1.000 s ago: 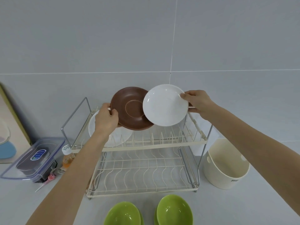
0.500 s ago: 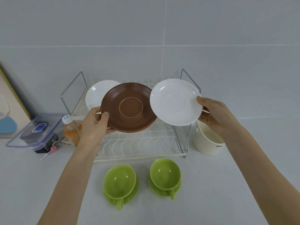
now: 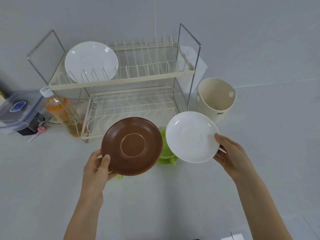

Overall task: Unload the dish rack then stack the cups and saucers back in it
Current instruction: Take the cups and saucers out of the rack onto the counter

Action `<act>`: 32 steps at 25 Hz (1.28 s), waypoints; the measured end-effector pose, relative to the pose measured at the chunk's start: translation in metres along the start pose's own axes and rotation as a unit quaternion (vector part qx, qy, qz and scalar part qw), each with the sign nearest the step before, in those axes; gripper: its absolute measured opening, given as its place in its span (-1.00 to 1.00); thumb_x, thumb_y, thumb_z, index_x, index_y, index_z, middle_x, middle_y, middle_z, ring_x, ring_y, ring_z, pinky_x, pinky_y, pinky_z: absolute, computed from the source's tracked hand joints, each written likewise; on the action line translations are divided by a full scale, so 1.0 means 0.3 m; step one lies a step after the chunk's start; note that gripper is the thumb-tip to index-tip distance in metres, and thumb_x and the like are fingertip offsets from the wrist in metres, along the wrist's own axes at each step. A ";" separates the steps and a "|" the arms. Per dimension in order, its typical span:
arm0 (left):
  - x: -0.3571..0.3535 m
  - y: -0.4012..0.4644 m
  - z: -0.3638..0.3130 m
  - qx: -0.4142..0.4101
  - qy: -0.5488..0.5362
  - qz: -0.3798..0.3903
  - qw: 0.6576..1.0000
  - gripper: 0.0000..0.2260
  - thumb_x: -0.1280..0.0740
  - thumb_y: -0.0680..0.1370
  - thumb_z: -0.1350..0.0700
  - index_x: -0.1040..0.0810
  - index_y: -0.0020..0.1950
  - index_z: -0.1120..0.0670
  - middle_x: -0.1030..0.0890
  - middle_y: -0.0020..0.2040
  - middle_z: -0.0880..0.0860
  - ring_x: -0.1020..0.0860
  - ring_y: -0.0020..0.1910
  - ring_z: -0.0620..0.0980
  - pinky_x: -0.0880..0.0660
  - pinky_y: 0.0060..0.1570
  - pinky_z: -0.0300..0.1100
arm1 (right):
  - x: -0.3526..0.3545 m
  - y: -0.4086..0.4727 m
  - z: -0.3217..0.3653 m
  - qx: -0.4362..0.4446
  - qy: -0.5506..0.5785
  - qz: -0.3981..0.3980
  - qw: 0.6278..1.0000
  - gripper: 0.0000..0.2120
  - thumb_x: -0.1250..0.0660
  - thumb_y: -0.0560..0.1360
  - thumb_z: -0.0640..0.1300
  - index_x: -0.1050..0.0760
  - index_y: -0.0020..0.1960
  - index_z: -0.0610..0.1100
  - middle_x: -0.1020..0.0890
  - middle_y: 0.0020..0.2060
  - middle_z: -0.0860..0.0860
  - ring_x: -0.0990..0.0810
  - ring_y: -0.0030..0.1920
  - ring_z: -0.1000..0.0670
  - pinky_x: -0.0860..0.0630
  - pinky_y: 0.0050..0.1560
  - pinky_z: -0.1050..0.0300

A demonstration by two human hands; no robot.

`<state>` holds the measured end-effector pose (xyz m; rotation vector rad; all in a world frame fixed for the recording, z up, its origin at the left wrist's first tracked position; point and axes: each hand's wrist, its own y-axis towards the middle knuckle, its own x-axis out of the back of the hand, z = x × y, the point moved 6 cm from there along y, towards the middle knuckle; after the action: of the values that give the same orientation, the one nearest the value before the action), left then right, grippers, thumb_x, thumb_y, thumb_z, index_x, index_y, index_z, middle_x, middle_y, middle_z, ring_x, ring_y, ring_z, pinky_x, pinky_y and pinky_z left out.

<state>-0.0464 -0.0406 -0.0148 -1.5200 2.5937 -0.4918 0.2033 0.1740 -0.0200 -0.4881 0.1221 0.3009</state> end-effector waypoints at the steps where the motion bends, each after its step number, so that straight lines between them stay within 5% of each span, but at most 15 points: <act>1: 0.003 -0.012 0.029 0.010 0.006 0.005 1.000 -0.75 -0.13 0.58 0.24 -0.41 0.24 0.14 -0.52 0.05 0.17 -0.52 0.01 0.16 -0.45 -0.01 -0.04 | 0.019 -0.009 -0.030 -0.009 -0.001 -0.008 1.000 -0.88 -0.27 0.51 -0.16 -0.56 -0.13 -0.15 -0.59 -0.13 -0.02 -0.57 -0.14 -0.02 -0.54 -0.10 0.13; 16: 0.022 -0.212 0.346 0.150 0.058 0.012 0.987 -0.74 -0.13 0.58 0.26 -0.38 0.26 0.18 -0.54 0.02 0.24 -0.56 -0.16 0.14 -0.47 -0.03 -0.03 | 0.194 -0.094 -0.351 -0.133 -0.049 -0.064 0.988 -0.89 -0.25 0.53 -0.20 -0.54 -0.09 -0.19 -0.58 -0.13 -0.06 -0.56 -0.13 -0.05 -0.50 -0.18 0.13; 22: -0.031 -0.206 0.385 0.172 0.059 0.018 0.983 -0.74 -0.13 0.58 0.27 -0.38 0.27 0.19 -0.53 -0.14 0.17 -0.54 -0.11 0.17 -0.48 -0.06 -0.04 | 0.229 -0.083 -0.376 -0.138 -0.047 -0.094 0.985 -0.76 -0.25 0.53 -0.21 -0.48 0.16 -0.28 -0.57 -0.05 -0.12 -0.52 0.06 -0.16 -0.46 0.04 0.00; 29: -0.069 -0.206 0.399 0.193 0.047 0.029 0.980 -0.74 -0.14 0.58 0.28 -0.38 0.26 0.18 -0.55 -0.17 0.13 -0.57 -0.23 0.05 -0.49 -0.03 -0.03 | 0.252 -0.068 -0.387 -0.139 -0.061 -0.107 0.983 -0.71 -0.26 0.52 -0.23 -0.47 0.21 -0.32 -0.56 0.01 -0.17 -0.52 0.05 -0.15 -0.47 0.05 0.02; 32: -0.069 -0.190 0.403 0.202 0.062 0.030 0.977 -0.70 -0.15 0.56 0.29 -0.40 0.29 0.17 -0.58 -0.09 0.18 -0.58 -0.14 0.15 -0.49 -0.02 -0.03 | 0.254 -0.057 -0.373 -0.137 -0.092 -0.081 0.983 -0.72 -0.26 0.50 -0.29 -0.49 0.20 -0.33 -0.58 0.00 -0.18 -0.54 0.03 -0.15 -0.47 0.08 0.04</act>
<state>0.0406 -0.0758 -0.1121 -1.3063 2.4137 -1.0628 0.2760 0.1255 -0.1250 -0.7367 -0.1411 0.2026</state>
